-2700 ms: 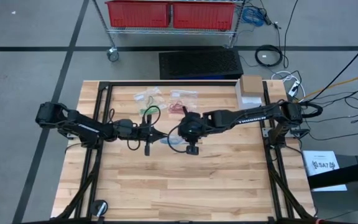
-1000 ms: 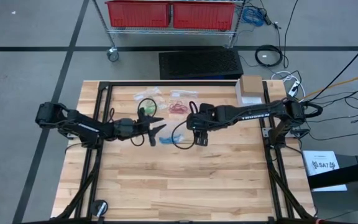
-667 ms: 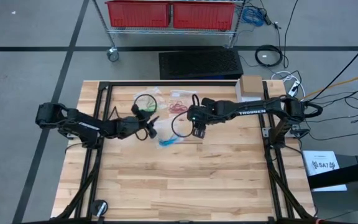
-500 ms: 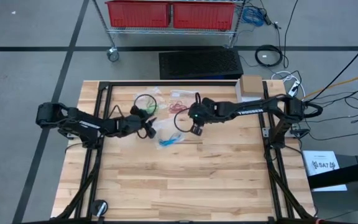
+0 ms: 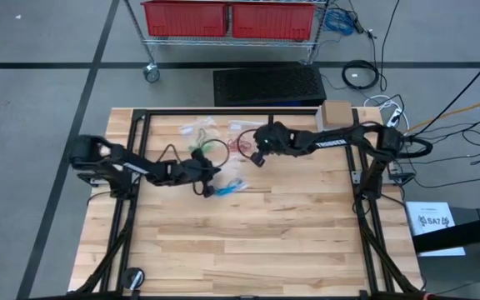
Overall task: Sort rubber bands
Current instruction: Adjust the transparent zip bags
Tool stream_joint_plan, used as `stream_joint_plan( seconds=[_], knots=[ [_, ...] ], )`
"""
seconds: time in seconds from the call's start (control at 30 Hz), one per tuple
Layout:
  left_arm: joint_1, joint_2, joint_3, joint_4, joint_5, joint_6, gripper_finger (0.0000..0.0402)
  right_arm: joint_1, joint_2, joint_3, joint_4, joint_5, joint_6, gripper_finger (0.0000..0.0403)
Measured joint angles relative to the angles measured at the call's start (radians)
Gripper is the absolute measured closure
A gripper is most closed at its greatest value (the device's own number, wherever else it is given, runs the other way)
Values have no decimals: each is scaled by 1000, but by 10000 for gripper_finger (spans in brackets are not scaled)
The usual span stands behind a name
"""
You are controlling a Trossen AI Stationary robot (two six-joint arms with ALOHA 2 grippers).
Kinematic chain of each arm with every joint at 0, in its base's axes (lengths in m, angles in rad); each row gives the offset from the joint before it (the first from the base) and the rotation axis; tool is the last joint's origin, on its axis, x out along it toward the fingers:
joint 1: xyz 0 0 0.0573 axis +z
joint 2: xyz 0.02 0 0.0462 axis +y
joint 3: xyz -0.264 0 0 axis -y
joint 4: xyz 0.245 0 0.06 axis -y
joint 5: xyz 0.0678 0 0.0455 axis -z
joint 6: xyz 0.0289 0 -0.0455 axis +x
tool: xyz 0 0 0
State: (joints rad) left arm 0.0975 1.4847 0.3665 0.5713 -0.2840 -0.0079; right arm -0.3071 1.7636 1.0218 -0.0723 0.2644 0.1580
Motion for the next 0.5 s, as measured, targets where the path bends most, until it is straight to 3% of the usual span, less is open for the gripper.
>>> stream_joint_plan(
  seconds=[0.27,0.5],
  knots=[
    [0,218,133,-32,14,41,392,-46,77,0,-41,-10,90,402],
    [0,247,153,-26,15,41,398,-46,123,0,-67,-66,93,403]
  ],
)
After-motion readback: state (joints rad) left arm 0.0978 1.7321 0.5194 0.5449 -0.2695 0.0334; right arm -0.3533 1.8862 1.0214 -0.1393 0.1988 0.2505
